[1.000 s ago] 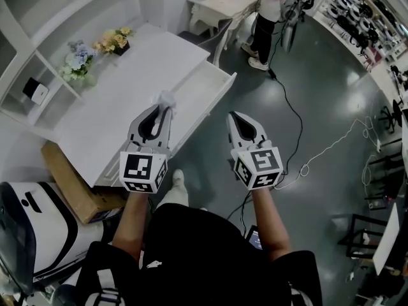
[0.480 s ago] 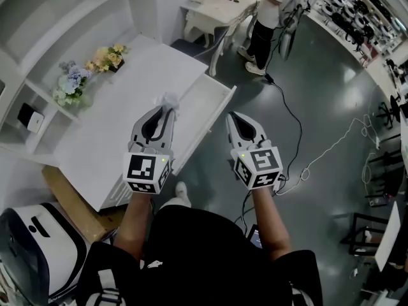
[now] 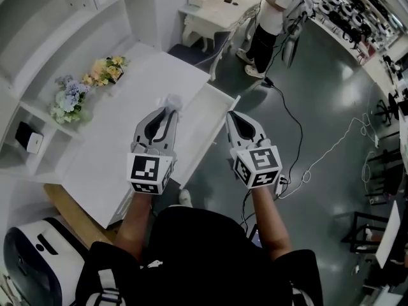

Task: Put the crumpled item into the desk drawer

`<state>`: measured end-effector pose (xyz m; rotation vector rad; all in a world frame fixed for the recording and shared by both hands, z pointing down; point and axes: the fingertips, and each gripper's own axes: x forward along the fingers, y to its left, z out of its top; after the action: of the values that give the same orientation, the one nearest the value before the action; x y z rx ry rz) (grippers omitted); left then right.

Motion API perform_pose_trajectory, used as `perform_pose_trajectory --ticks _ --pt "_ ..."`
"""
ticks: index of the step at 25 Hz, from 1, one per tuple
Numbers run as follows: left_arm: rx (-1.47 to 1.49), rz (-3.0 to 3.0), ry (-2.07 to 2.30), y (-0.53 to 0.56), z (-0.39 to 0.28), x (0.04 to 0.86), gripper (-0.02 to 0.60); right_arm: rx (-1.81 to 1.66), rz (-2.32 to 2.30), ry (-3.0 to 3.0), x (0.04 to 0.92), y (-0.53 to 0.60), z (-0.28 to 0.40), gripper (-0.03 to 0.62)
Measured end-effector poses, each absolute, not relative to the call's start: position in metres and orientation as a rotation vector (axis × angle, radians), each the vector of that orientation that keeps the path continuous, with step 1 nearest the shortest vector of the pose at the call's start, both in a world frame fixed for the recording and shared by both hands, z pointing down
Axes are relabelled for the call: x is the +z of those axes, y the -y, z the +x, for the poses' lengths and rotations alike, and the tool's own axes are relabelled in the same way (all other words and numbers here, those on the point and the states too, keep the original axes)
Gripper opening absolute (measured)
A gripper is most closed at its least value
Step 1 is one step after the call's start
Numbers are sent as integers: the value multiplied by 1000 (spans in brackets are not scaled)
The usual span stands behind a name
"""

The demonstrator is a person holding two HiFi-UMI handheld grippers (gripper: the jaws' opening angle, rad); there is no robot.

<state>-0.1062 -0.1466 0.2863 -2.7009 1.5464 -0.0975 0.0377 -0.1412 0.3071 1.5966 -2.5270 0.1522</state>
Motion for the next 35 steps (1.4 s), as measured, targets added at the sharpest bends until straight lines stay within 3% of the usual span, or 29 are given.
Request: perform_pose_trajectory --ticks 15,35 --pt "-191 -2775 -1461 205 -119 318 46 200 1655 2459 334 191 26 -5" --pt "-332 -2833 -1420 253 -68 355 46 268 1641 2431 365 241 65 -5"
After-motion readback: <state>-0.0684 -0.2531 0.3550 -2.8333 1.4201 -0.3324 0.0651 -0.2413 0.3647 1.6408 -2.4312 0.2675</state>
